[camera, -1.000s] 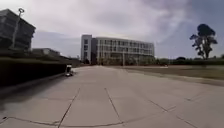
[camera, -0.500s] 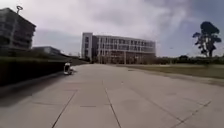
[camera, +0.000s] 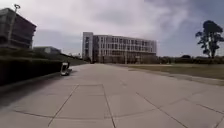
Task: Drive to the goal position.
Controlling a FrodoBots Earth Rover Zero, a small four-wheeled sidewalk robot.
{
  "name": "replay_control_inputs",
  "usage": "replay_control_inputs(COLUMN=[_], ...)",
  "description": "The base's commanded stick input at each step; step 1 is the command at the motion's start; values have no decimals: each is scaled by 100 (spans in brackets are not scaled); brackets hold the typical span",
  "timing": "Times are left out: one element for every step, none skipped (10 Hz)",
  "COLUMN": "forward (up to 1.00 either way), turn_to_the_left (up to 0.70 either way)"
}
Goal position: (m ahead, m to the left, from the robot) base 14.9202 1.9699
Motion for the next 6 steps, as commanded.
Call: replay_control_inputs(forward=[70, 70, 70, 70, 70, 70], turn_to_the_left=[0, 0, 0, 0, 0, 0])
